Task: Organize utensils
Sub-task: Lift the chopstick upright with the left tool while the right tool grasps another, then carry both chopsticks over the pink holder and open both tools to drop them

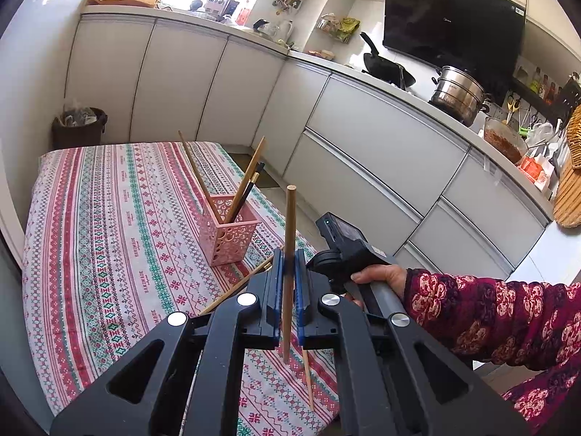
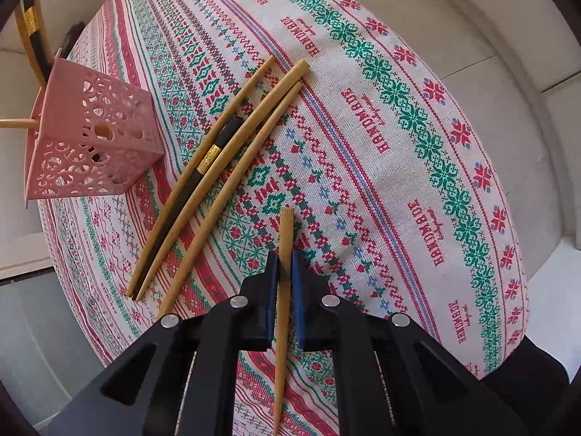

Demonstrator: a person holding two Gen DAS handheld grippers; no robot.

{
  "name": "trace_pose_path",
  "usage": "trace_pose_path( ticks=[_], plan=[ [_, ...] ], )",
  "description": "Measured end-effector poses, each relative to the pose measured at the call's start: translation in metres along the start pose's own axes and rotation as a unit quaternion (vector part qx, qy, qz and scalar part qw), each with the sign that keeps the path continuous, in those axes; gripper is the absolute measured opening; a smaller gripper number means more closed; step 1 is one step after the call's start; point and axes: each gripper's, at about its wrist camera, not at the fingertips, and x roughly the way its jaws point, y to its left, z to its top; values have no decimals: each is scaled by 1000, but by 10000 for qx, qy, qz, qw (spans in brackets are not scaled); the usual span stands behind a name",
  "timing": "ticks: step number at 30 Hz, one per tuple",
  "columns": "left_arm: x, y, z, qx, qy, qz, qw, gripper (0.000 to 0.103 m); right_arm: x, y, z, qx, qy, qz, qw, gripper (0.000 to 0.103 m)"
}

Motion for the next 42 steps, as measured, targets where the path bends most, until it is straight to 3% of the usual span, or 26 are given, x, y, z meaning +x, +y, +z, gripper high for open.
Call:
trace_pose_path(
  ticks=[3, 7, 10, 17, 22, 28, 36, 39, 42],
  plan=[
    [3, 0, 1, -42, 18, 61, 10000, 5, 0, 8, -4, -165, -242, -89, 9995, 7],
    [3, -2, 3, -107, -101, 191, 9997, 5, -2, 16, -25, -384, -649, 169, 9970, 8],
    [3, -9, 4, -149, -210, 324, 9991, 5, -19, 15, -50, -726, -1246, 343, 9890, 8],
    [2, -43, 10, -13, -566, 795, 9952, 5, -103, 15, -123, -1645, -2713, 983, 9432, 8],
    [8, -55, 19, -134, -625, 967, 9933, 5, -163, -3, -134, -1904, -3337, 1373, 9130, 8],
    [9, -74, 45, 93, -726, 1170, 9904, 5, -234, -10, -134, -1929, -4018, 1730, 8783, 8],
    [14, -70, 92, 131, -1289, 1587, 9788, 5, -300, 9, -113, -1832, -4918, 1973, 8280, 8],
    [21, -63, 109, 74, -1488, 1684, 9744, 5, -309, 19, -97, -1806, -5104, 2010, 8164, 8],
    [33, -55, 123, 29, -1616, 1793, 9704, 5, -312, 31, -79, -1806, -5164, 2020, 8124, 8]
  ],
)
